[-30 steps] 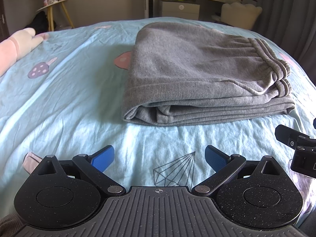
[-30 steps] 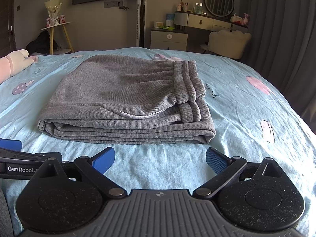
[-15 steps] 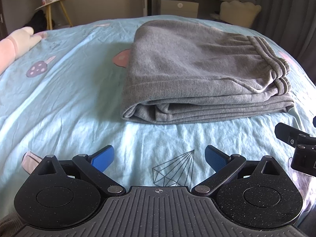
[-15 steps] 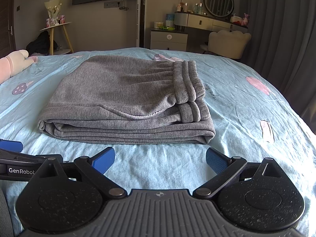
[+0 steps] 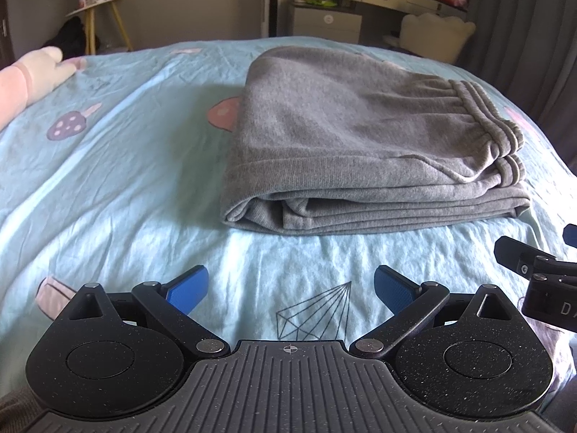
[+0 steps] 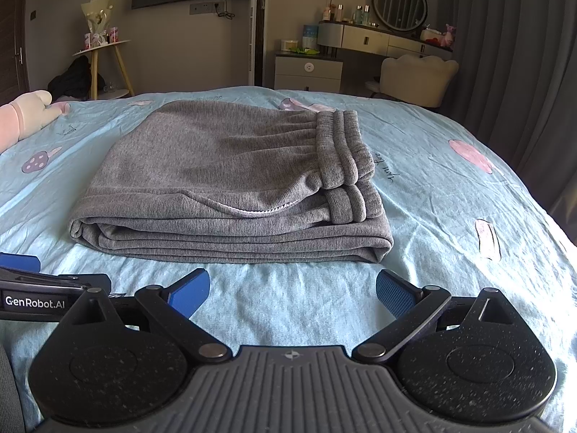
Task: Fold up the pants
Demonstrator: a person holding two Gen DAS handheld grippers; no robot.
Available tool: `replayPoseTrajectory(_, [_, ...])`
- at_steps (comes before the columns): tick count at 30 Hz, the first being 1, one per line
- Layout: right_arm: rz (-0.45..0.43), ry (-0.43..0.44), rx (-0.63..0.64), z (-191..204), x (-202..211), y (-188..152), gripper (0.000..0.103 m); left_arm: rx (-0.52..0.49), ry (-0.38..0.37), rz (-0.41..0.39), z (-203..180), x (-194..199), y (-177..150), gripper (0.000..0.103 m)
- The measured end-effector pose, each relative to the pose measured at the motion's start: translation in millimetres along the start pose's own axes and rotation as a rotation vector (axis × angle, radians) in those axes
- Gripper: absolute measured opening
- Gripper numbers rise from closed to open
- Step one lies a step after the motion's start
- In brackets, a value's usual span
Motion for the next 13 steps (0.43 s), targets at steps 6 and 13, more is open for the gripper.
replayPoseTrajectory(6, [0.0, 0.0, 0.0, -0.1, 0.0, 0.0, 0.099, -0.035, -0.007, 0.008, -5.8, -0.6, -1.5, 0.102])
replayPoseTrajectory(13, [0.0, -0.002, -0.002, 0.1, 0.5, 0.2, 0.099, -0.024, -0.004, 0.031, -3.9, -2.8, -2.2, 0.102])
Point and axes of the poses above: each gripper's, at about its wrist camera, not at the fingertips, and x roughly against the way its jaws point, z to its left, y to its top, the point moved 4 cm from there along -x, roughly the way its jaws point, and after that the axes turned 12 degrees about -z, right-handed, at the moved point
